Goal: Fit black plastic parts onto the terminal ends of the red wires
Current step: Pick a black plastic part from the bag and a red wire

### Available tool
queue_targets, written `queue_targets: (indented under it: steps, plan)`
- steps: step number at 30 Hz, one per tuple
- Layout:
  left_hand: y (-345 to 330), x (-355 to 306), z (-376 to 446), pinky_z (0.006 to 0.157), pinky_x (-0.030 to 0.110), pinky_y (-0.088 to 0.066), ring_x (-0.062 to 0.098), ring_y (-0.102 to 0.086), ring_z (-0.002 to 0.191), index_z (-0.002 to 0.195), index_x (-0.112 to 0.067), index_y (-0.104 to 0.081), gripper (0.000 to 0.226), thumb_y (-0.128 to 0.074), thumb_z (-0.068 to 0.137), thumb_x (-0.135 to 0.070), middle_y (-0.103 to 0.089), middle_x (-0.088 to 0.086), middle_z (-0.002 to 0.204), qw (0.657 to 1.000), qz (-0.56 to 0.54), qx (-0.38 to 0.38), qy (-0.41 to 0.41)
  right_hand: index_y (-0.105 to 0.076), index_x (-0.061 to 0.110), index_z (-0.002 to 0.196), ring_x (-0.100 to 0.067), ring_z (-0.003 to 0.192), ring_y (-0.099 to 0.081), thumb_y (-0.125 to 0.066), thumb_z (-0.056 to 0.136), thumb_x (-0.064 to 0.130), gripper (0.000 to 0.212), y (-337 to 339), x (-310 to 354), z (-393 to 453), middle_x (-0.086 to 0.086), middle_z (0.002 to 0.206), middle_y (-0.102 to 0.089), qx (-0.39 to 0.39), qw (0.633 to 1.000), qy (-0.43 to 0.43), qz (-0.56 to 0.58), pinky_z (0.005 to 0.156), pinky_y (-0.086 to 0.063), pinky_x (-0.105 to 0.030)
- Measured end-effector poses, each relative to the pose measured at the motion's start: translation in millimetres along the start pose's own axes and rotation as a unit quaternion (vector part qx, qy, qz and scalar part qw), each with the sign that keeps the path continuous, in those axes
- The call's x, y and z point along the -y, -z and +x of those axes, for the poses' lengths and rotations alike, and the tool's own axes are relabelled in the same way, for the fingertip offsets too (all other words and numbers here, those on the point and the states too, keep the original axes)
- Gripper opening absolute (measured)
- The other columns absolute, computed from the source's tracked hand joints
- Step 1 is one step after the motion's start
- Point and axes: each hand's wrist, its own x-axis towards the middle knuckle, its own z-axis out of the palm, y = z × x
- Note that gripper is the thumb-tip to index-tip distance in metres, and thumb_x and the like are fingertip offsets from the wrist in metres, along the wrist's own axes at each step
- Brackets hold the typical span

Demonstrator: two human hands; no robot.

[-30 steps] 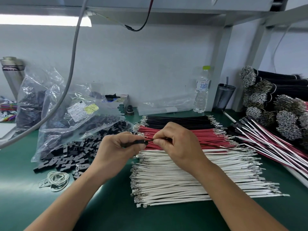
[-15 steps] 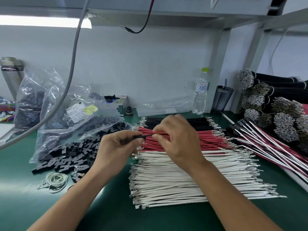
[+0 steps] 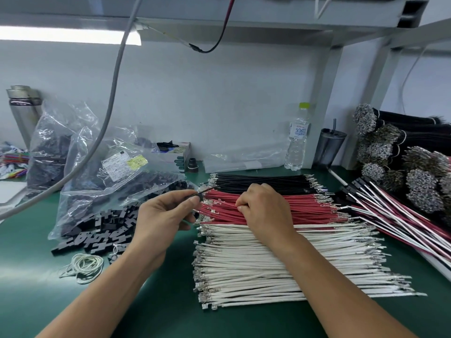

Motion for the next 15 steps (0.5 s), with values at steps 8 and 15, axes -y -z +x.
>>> queue_targets:
  steps: [8,15]
  plan:
    - [7,1,5,0.051,0.023,-0.055,0.013,-0.065,0.060,0.094,-0.018,-0.084,0.024,-0.081,0.072,-0.025,-0.079,0.013,0.090,0.998,-0.060,0.001,0.014,-0.071,0.031,0.120,-0.007,0.086,-0.059,-0.056,0.099,0.009,0.034,9,-4,2,0.013,0.101,-0.061,0.018,0.999,0.009,0.040,0.064,-0.042,-0.025]
    - [5,2,3,0.053,0.024,-0.055,0.015,-0.064,0.061,0.096,-0.017,-0.083,0.027,-0.081,0.071,-0.027,-0.078,0.013,0.089,0.998,-0.060,0.014,0.016,-0.074,0.025,0.117,-0.010,0.094,-0.060,-0.058,0.099,0.010,0.029,2,4,0,0.011,0.100,-0.062,0.012,1.000,0.016,0.008,0.070,-0.050,-0.026]
